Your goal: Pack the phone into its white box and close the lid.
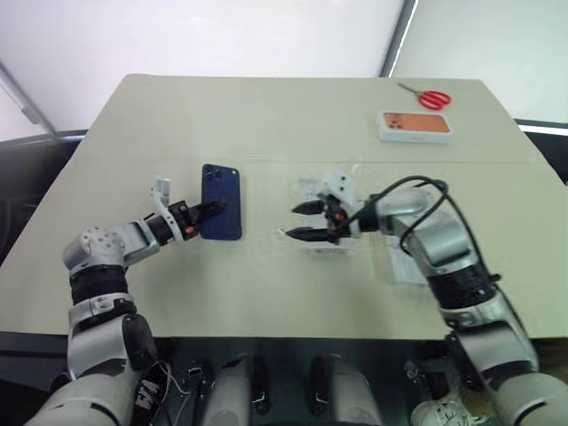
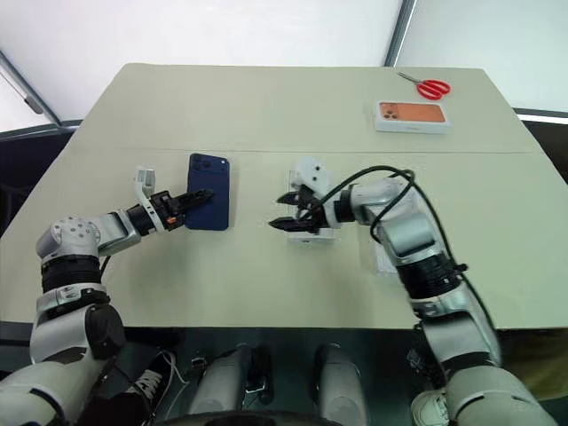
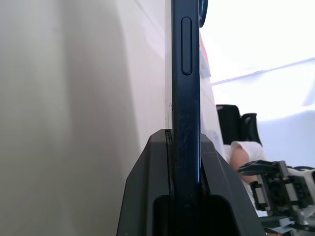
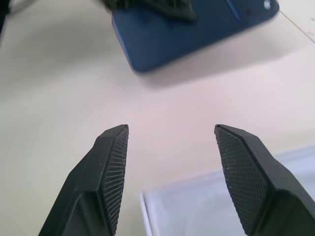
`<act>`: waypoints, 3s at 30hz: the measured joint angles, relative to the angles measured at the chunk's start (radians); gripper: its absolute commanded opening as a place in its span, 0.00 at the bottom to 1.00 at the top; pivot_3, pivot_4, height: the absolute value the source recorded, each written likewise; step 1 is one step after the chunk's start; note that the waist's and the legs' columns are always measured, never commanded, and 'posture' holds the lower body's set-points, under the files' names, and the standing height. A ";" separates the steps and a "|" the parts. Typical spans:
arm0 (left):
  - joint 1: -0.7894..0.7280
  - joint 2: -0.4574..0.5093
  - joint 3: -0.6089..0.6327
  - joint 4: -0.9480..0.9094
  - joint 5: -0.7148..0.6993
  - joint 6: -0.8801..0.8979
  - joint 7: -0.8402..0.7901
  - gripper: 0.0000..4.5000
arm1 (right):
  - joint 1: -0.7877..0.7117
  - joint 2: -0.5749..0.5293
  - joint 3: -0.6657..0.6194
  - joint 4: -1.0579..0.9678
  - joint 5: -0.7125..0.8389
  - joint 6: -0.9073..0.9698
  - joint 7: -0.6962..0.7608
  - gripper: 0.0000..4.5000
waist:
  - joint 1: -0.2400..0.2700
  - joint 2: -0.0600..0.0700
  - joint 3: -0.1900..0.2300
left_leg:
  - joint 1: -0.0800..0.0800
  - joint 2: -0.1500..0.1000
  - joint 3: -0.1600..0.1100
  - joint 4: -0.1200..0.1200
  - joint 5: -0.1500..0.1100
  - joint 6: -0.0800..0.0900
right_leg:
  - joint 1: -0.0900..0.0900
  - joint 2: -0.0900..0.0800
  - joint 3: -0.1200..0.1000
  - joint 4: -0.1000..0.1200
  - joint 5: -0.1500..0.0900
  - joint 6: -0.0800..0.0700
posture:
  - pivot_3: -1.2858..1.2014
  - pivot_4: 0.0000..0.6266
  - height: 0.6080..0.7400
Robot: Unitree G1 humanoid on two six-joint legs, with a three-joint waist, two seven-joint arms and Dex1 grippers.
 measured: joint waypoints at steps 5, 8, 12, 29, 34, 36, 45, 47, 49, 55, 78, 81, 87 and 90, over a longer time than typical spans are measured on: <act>0.043 -0.050 0.056 -0.045 -0.065 0.052 0.081 0.00 | 0.060 -0.118 0.029 -0.003 -0.032 -0.106 0.085 0.64 | 0.003 -0.001 0.001 | 0.000 0.000 0.001 0.001 0.000 0.000 | 0.000 0.000 0.000 0.000 0.000 0.000 | 0.52 0.24 0.98; 0.043 -0.074 0.069 -0.075 -0.098 0.073 0.120 0.00 | 0.066 -0.128 0.067 0.029 -0.085 -0.188 0.085 0.64 | 0.007 -0.001 0.001 | 0.000 0.000 0.000 0.001 0.000 0.000 | 0.001 0.000 0.000 0.000 0.000 0.000 | 0.52 0.24 0.98; 0.043 -0.081 0.070 -0.092 -0.119 0.088 0.154 0.00 | 0.065 -0.119 0.091 0.109 -0.140 -0.243 0.054 0.64 | 0.008 -0.001 0.001 | 0.000 0.000 0.000 0.001 0.000 0.000 | 0.001 -0.001 0.000 0.000 0.000 0.000 | 0.52 0.24 0.98; 0.067 -0.084 0.047 -0.122 -0.147 0.093 0.180 0.00 | 0.048 -0.088 0.092 0.169 -0.189 -0.300 0.039 0.23 | 0.006 -0.002 0.001 | 0.001 0.000 0.000 0.002 -0.001 -0.002 | 0.002 0.000 -0.001 0.000 0.000 0.000 | 0.52 0.24 0.98; 0.067 -0.084 0.044 -0.122 -0.147 0.092 0.185 0.00 | 0.048 -0.083 0.092 0.166 -0.190 -0.294 0.039 0.23 | 0.006 -0.002 0.001 | 0.001 0.000 0.000 0.002 -0.001 -0.002 | 0.002 0.000 -0.001 0.000 0.000 0.000 | 0.52 0.24 0.98; 0.067 -0.084 0.044 -0.122 -0.153 0.093 0.191 0.00 | 0.048 -0.081 0.091 0.162 -0.190 -0.287 0.038 0.23 | 0.005 -0.002 0.001 | 0.001 0.000 0.000 0.002 -0.001 -0.002 | 0.002 0.000 -0.001 0.000 0.000 0.000 | 0.52 0.24 0.98; -0.040 -0.072 0.062 -0.153 -0.192 0.084 0.237 0.00 | 0.093 0.013 0.128 0.012 -0.188 -0.152 0.004 0.23 | 0.004 -0.002 0.001 | 0.001 0.001 0.000 0.002 0.000 -0.002 | 0.002 0.000 0.000 0.000 0.000 0.000 | 0.52 0.24 0.98; -0.070 -0.072 0.078 -0.155 -0.214 0.085 0.253 0.00 | 0.102 0.025 0.143 -0.020 -0.187 -0.128 0.003 0.23 | 0.004 -0.002 0.000 | 0.001 0.001 0.000 0.002 0.000 -0.001 | 0.002 0.000 0.000 0.000 0.000 0.000 | 0.52 0.24 0.98; -0.081 -0.081 0.082 -0.165 -0.230 0.093 0.276 0.00 | 0.105 0.035 0.154 -0.036 -0.188 -0.113 -0.003 0.23 | 0.004 -0.002 0.000 | 0.001 0.001 0.000 0.002 0.000 -0.001 | 0.002 0.001 0.000 0.000 0.000 0.000 | 0.52 0.24 0.98; -0.060 -0.146 0.056 -0.214 -0.263 0.113 0.322 0.00 | 0.104 0.092 0.170 -0.033 -0.183 -0.064 -0.040 0.67 | 0.003 -0.002 0.001 | 0.001 0.001 0.000 0.001 0.000 -0.001 | 0.002 0.002 0.000 0.000 0.000 0.000 | 0.52 0.24 0.98; 0.055 -0.253 -0.137 -0.194 -0.241 0.049 0.317 0.00 | 0.096 -0.161 -0.070 0.084 -0.077 -0.066 -0.053 0.77 | 0.008 -0.003 0.001 | 0.000 0.000 -0.001 0.002 0.000 0.001 | 0.002 0.000 -0.001 -0.001 0.000 0.000 | 0.52 0.24 0.98; 0.054 -0.261 -0.159 -0.175 -0.221 0.034 0.317 0.00 | 0.096 -0.155 -0.069 0.084 -0.076 -0.066 -0.067 0.77 | 0.010 -0.003 0.001 | 0.000 -0.001 -0.001 0.002 0.000 0.001 | 0.002 0.000 -0.001 -0.001 0.000 0.000 | 0.52 0.24 0.98; 0.035 -0.271 -0.181 -0.168 -0.216 0.019 0.278 0.64 | 0.101 -0.141 -0.057 0.100 -0.090 -0.086 -0.092 0.78 | 0.013 -0.003 0.001 | 0.001 -0.001 -0.001 0.002 0.000 0.001 | 0.003 -0.001 -0.001 -0.001 0.000 0.000 | 0.52 0.24 0.98; 0.022 -0.276 -0.194 -0.183 -0.220 0.020 0.271 0.96 | 0.101 -0.133 -0.052 0.100 -0.090 -0.086 -0.095 0.78 | 0.012 -0.003 0.001 | 0.002 -0.001 -0.002 0.002 0.000 0.001 | 0.004 -0.002 -0.002 -0.001 0.000 0.000 | 0.52 0.24 0.98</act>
